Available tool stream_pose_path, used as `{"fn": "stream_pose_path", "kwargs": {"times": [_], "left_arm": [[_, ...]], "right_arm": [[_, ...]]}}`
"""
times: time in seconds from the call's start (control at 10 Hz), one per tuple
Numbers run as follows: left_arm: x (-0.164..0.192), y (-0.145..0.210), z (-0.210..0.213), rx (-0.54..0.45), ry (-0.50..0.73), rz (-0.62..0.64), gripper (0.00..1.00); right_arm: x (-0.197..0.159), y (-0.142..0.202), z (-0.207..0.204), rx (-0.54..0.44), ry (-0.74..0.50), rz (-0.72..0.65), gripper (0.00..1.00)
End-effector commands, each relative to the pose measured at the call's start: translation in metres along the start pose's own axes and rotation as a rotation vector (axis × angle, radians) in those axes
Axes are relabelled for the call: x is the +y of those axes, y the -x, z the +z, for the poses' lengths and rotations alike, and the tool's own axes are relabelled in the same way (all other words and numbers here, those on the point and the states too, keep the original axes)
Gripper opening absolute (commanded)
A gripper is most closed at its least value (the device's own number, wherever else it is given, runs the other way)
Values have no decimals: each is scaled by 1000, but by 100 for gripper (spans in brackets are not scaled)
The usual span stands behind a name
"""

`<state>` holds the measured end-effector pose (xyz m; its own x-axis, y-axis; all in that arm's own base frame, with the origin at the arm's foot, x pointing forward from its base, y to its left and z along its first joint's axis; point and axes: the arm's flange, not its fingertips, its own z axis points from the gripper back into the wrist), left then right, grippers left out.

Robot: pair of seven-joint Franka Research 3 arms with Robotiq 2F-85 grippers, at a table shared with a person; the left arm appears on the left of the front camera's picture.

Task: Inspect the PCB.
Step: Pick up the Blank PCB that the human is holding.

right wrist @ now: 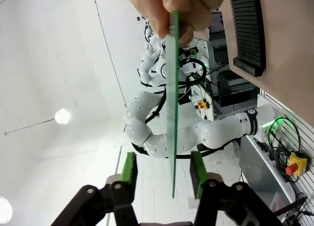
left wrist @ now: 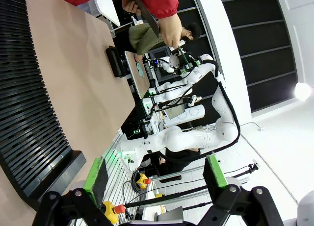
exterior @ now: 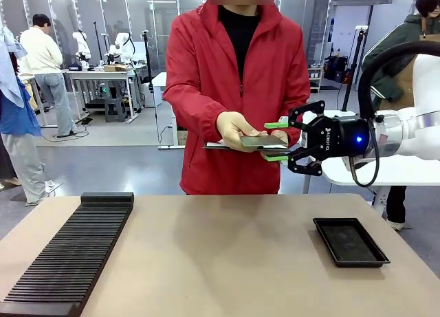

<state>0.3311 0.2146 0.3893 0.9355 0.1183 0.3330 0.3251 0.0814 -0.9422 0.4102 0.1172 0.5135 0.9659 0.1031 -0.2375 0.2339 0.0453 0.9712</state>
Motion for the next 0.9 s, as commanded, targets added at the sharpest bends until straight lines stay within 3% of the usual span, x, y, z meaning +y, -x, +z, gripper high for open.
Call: {"fn": "stream_pose_path", "kwargs": {"times": [0.0,0.3,0.4,0.5,0.6,0.8], "left_arm": [[-3,0,0,0,-2,-1,100],[-3,0,0,0,-2,-1,100],[-3,0,0,0,-2,-1,100],[-3,0,0,0,-2,-1,100],[-3,0,0,0,-2,-1,100],[-3,0,0,0,-2,-1,100]], "right_arm": [[1,-7,-6,3,-18,16,37],[0,-8,-7,9,-16,8,4],[-1,-9,-8,10,-13,4,0],[-1,-10,-8,13,-14,2,5],[0,-10,-7,13,-20,3,0],[0,-11,-5,17,-28,6,0]]}}
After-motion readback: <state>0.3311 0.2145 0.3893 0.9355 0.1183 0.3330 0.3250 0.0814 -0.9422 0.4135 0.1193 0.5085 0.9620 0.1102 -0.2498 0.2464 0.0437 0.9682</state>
